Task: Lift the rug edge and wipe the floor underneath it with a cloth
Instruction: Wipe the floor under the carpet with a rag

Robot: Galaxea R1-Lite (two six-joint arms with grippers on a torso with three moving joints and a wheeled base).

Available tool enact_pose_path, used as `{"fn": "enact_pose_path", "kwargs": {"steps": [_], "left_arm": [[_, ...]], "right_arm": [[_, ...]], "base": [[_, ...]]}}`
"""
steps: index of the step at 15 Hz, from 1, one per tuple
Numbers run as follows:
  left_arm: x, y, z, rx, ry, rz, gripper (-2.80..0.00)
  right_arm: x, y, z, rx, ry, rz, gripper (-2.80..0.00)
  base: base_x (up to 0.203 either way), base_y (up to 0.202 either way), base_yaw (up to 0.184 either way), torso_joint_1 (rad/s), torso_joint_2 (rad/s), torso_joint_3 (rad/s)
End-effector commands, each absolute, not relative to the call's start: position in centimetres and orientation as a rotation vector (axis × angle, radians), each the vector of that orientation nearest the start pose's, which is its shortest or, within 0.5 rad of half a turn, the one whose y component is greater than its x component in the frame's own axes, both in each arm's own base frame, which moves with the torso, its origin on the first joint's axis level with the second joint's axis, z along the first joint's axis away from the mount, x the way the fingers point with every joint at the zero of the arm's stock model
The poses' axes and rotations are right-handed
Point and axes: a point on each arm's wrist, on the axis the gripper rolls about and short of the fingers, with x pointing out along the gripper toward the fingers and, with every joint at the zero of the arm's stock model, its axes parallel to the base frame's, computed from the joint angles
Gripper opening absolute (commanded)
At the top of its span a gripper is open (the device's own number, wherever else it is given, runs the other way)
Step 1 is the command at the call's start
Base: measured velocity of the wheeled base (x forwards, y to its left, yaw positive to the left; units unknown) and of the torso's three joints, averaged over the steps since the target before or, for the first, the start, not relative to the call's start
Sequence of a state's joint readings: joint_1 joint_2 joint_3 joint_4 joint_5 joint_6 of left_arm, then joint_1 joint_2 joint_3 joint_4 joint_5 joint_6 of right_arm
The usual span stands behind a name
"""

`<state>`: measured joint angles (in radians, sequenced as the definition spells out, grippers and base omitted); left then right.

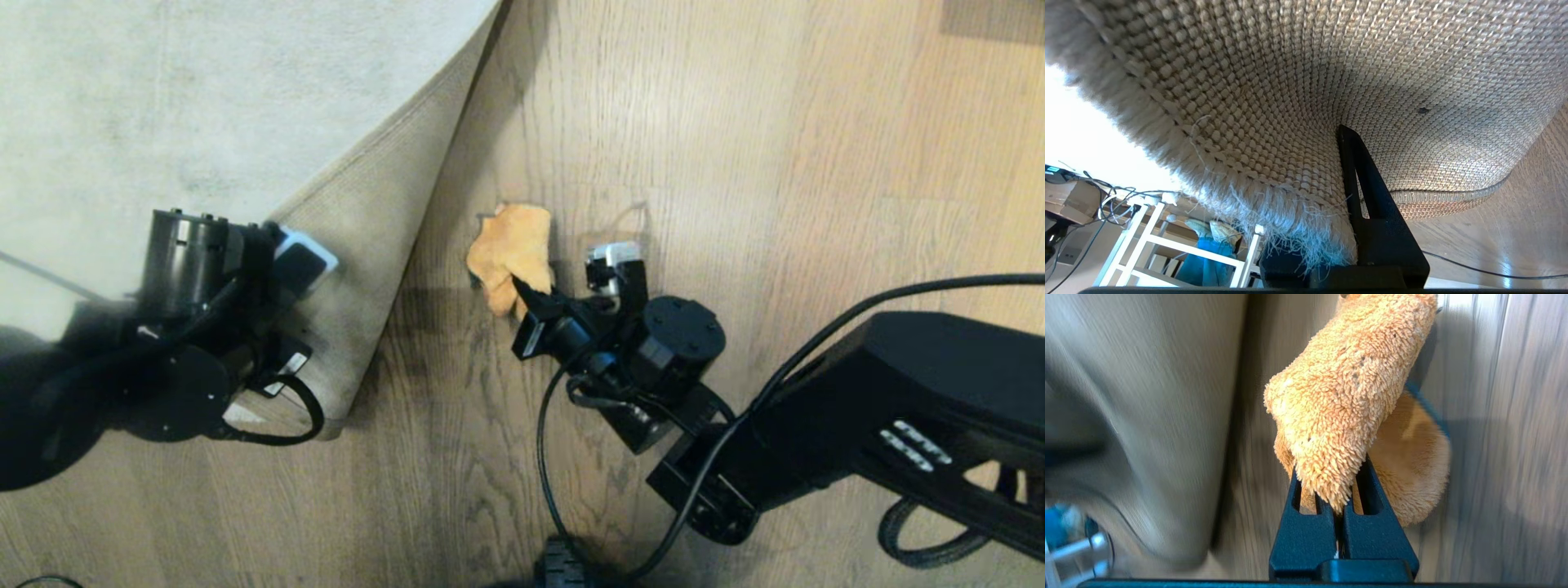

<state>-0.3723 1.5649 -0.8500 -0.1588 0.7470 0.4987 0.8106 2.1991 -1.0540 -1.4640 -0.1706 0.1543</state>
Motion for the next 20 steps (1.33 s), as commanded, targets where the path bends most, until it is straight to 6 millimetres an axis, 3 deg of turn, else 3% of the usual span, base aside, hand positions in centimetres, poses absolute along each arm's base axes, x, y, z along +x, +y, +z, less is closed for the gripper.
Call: {"fn": "enact_pose_path", "kwargs": {"steps": [1,5,10,16,20], "left_arm": [[24.9,-8.1,19.2,0.783,0.561,0.246,-2.8],[24.9,-8.1,19.2,0.782,0.559,0.246,-2.8],[24.9,-8.3,19.2,0.785,0.558,0.24,-2.8],[24.8,-8.6,19.2,0.789,0.554,0.228,-2.8],[25.1,-8.8,19.0,0.784,0.545,0.229,-2.8]], "right_arm": [[28.4,29.2,17.4,0.322,-0.306,0.655,-2.8],[27.3,28.0,19.1,0.309,-0.336,0.657,-2.8],[23.9,24.5,19.5,0.266,-0.293,0.654,-2.8],[20.4,18.5,20.4,0.196,-0.293,0.588,-2.8],[17.4,12.9,19.0,0.114,-0.242,0.502,-2.8]], "base": [[0.0,0.0,0.0,0.0,0.0,0.0],[0.0,0.0,0.0,0.0,0.0,0.0],[0.0,0.0,0.0,0.0,0.0,0.0],[0.0,0.0,0.0,0.0,0.0,0.0],[0.0,0.0,0.0,0.0,0.0,0.0]]}}
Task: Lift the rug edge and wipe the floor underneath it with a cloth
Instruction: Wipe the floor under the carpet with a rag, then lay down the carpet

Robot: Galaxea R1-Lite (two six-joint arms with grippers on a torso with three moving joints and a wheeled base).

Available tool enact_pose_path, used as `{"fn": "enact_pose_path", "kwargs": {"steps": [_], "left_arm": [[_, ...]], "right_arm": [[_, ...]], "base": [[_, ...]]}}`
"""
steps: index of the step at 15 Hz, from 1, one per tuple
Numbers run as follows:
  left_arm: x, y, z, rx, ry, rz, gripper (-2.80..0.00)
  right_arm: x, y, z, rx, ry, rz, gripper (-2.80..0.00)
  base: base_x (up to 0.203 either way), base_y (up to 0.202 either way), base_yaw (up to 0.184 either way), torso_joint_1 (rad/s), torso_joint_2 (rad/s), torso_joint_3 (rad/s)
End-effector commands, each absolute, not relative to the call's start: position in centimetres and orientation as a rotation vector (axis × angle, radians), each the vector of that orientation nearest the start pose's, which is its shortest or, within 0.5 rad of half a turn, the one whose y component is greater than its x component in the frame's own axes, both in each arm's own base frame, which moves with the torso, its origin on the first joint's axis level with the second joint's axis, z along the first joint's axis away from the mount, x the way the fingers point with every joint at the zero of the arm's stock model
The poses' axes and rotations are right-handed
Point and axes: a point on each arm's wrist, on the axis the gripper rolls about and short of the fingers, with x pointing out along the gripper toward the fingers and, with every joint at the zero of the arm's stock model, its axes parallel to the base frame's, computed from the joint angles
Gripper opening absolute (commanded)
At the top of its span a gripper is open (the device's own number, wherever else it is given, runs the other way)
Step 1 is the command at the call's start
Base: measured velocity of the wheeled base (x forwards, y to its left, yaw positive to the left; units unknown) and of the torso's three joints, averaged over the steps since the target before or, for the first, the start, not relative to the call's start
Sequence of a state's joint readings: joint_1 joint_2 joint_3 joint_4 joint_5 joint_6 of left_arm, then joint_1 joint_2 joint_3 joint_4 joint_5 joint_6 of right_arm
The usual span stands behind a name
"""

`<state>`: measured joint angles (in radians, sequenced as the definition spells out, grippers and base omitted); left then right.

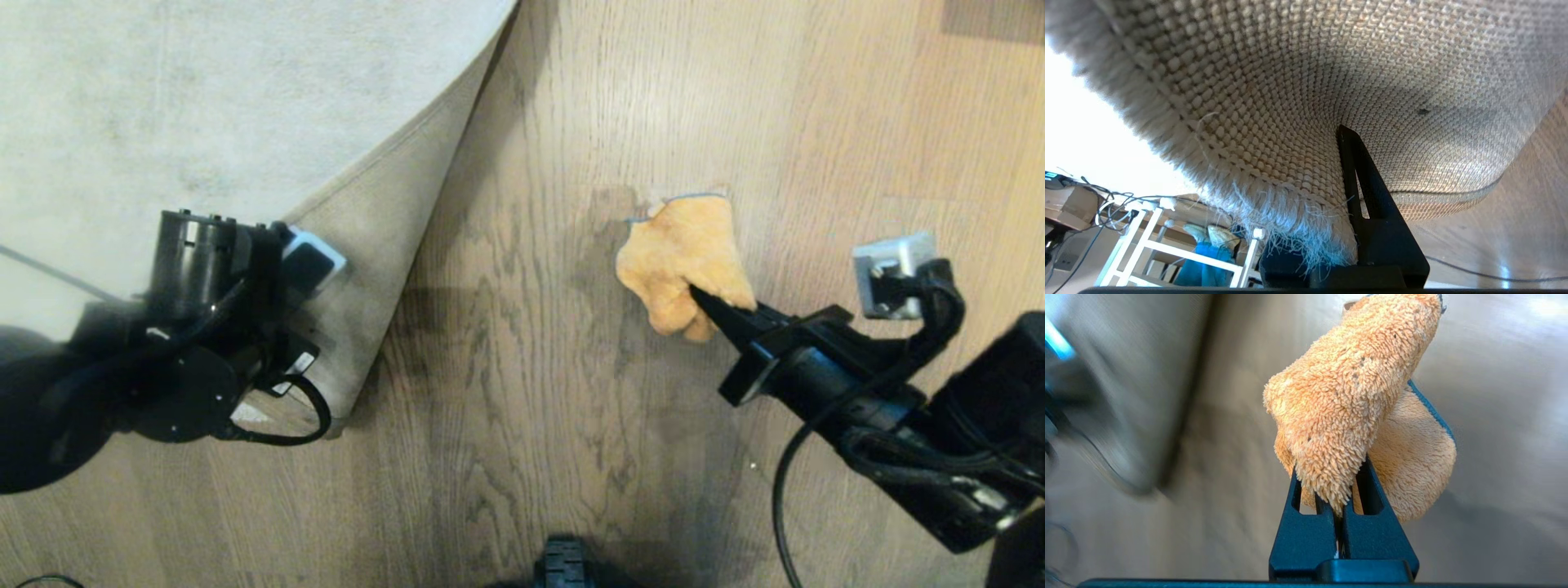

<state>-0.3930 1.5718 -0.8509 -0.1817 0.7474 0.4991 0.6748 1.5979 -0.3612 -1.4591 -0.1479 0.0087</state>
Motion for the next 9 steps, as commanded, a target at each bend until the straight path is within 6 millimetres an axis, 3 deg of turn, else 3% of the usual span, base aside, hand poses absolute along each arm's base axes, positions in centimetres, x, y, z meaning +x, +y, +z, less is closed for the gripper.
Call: {"fn": "enact_pose_path", "kwargs": {"steps": [1,5,9], "left_arm": [[25.3,-8.9,18.9,0.781,0.537,0.23,-2.8],[25.5,-9.0,19.0,0.783,0.531,0.228,-2.8],[25.4,-9.2,18.9,0.786,0.531,0.222,-2.8]], "right_arm": [[16.7,11.2,18.4,0.087,-0.228,0.471,-2.8],[15.0,5.6,17.0,0.021,-0.206,0.302,-2.8],[12.3,3.0,16.9,0.009,-0.247,0.192,-2.8]], "base": [[0.0,0.0,0.0,0.0,0.0,0.0],[0.0,0.0,0.0,0.0,0.0,0.0],[0.0,0.0,0.0,0.0,0.0,0.0]]}}
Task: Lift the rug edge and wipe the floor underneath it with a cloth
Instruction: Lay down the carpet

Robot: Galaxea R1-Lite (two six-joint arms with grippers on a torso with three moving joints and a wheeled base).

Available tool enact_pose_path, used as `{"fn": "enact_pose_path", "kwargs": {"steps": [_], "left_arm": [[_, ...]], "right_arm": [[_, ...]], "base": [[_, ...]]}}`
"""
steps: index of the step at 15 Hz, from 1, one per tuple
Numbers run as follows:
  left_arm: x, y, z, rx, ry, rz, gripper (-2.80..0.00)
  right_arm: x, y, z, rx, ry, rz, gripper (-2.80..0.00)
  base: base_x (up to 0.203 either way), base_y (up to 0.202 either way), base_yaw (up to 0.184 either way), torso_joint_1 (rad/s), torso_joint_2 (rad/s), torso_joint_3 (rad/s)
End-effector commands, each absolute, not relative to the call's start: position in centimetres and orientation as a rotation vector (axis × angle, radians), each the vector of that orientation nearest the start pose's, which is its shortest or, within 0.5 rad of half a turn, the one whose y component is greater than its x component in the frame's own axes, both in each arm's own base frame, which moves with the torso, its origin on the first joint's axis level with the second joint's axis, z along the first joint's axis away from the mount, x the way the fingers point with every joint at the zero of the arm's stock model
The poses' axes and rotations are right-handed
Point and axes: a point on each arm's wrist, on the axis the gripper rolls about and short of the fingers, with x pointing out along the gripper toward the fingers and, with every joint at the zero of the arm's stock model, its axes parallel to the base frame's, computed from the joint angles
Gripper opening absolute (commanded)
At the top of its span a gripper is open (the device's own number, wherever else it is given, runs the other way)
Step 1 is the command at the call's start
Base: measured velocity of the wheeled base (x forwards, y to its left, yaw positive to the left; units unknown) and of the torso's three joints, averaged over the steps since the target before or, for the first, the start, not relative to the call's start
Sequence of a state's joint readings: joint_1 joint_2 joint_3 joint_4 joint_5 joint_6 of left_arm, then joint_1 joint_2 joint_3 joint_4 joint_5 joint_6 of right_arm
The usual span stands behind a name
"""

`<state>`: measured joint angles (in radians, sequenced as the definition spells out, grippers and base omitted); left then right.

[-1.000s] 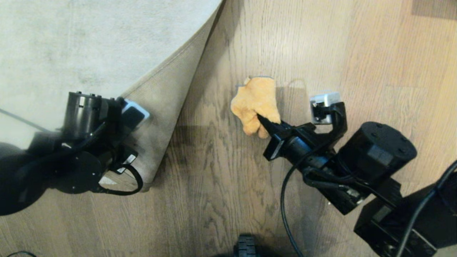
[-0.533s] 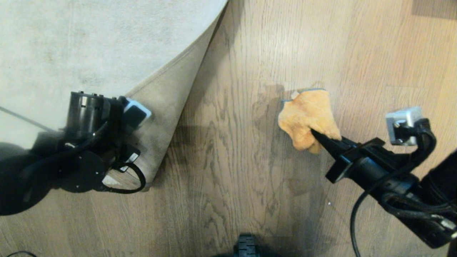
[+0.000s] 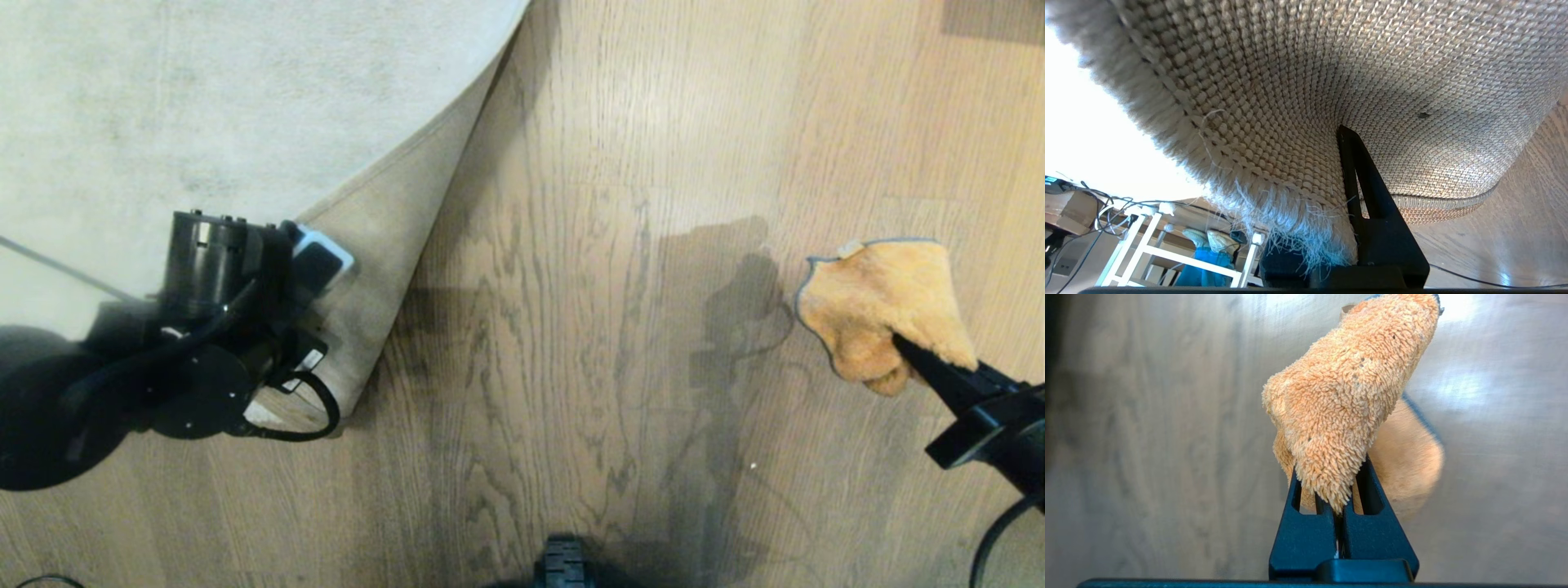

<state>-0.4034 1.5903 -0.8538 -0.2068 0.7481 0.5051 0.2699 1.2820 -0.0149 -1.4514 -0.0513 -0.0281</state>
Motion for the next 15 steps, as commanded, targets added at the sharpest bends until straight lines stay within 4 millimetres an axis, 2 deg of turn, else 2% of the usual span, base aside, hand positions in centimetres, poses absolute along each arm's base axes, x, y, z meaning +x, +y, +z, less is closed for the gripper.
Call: {"fn": "enact_pose_path", "kwargs": {"steps": [1,4,8,12,15], "left_arm": [[25.3,-9.3,18.8,0.787,0.53,0.216,-2.8],[25.6,-9.9,18.6,0.784,0.518,0.205,-2.8],[26.1,-10.3,18.3,0.779,0.501,0.235,-2.8],[26.2,-10.4,18.2,0.778,0.5,0.237,-2.8],[26.2,-10.4,18.3,0.775,0.497,0.24,-2.8]], "right_arm": [[12.1,2.5,17.0,0.005,-0.254,0.16,-2.8],[11.5,1.2,17.3,-0.011,-0.278,0.055,-2.8],[9.4,0.6,17.5,-0.03,-0.287,0.02,-2.8],[6.3,0.4,16.7,-0.074,-0.248,0.018,-2.8],[3.5,0.2,15.3,-0.107,-0.206,0.012,-2.8]], "base": [[0.0,0.0,0.0,0.0,0.0,0.0],[0.0,0.0,0.0,0.0,0.0,0.0],[0.0,0.0,0.0,0.0,0.0,0.0],[0.0,0.0,0.0,0.0,0.0,0.0],[0.0,0.0,0.0,0.0,0.0,0.0]]}}
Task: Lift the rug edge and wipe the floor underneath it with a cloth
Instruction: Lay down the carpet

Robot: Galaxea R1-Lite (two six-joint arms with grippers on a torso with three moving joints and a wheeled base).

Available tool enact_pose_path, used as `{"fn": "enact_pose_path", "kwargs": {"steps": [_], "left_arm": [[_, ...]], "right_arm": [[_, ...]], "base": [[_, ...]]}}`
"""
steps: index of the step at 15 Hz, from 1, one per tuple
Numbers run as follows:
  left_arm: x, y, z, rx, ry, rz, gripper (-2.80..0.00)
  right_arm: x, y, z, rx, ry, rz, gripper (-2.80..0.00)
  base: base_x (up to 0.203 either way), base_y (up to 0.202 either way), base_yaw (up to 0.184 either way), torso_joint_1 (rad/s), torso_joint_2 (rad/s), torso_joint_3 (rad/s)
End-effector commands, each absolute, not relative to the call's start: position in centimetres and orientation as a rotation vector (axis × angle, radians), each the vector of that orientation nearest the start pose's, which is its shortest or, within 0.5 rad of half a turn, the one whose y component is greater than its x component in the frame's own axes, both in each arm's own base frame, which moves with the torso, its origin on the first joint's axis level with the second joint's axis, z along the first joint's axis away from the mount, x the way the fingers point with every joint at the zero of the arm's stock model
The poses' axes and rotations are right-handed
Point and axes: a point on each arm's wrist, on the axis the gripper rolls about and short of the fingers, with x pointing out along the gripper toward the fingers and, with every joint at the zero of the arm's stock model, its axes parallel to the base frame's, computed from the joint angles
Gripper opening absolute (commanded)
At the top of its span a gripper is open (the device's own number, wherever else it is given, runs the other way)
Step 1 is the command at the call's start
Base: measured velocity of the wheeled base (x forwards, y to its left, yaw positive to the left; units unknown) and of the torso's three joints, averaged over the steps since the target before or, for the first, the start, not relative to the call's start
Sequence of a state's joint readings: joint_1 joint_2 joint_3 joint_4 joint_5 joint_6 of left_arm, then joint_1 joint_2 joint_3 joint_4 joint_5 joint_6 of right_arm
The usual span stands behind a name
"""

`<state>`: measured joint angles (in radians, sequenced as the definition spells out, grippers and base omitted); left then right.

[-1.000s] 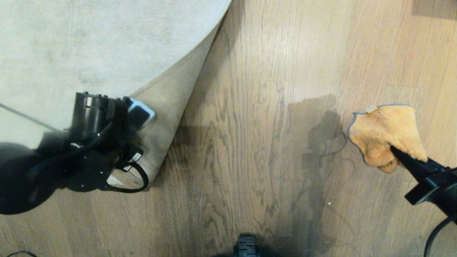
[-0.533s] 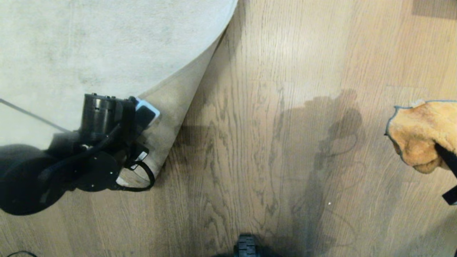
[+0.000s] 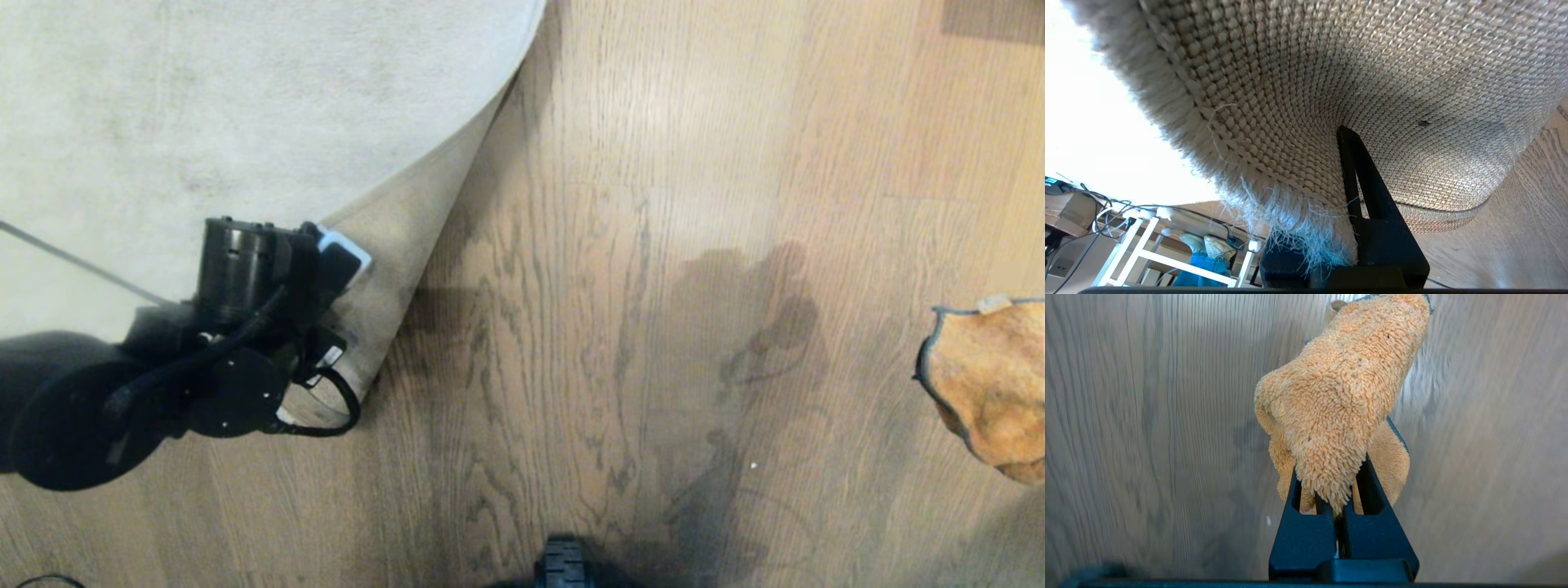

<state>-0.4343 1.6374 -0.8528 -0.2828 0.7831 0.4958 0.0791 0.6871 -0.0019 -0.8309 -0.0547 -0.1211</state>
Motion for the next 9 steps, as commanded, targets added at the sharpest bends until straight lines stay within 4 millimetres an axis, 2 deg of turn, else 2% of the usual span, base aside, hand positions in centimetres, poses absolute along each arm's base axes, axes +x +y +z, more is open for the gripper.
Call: {"fn": "enact_pose_path", "kwargs": {"steps": [1,4,6,9], "left_arm": [[26.2,-10.4,18.2,0.778,0.499,0.237,-2.8],[26.2,-10.5,18.1,0.782,0.5,0.234,-2.8],[26.2,-10.5,18.1,0.786,0.504,0.256,-2.8],[26.2,-10.7,17.9,0.789,0.507,0.255,-2.8]], "right_arm": [[2.6,0.1,14.6,-0.122,-0.184,0.009,-2.8],[0.3,-0.1,12.3,-0.157,-0.098,-0.004,-2.8],[0.3,-0.2,10.9,-0.172,-0.009,-0.015,-2.8],[0.3,-0.2,10.0,-0.18,0.068,-0.008,-2.8]], "base": [[0.0,0.0,0.0,0.0,0.0,0.0],[0.0,0.0,0.0,0.0,0.0,0.0],[0.0,0.0,0.0,0.0,0.0,0.0],[0.0,0.0,0.0,0.0,0.0,0.0]]}}
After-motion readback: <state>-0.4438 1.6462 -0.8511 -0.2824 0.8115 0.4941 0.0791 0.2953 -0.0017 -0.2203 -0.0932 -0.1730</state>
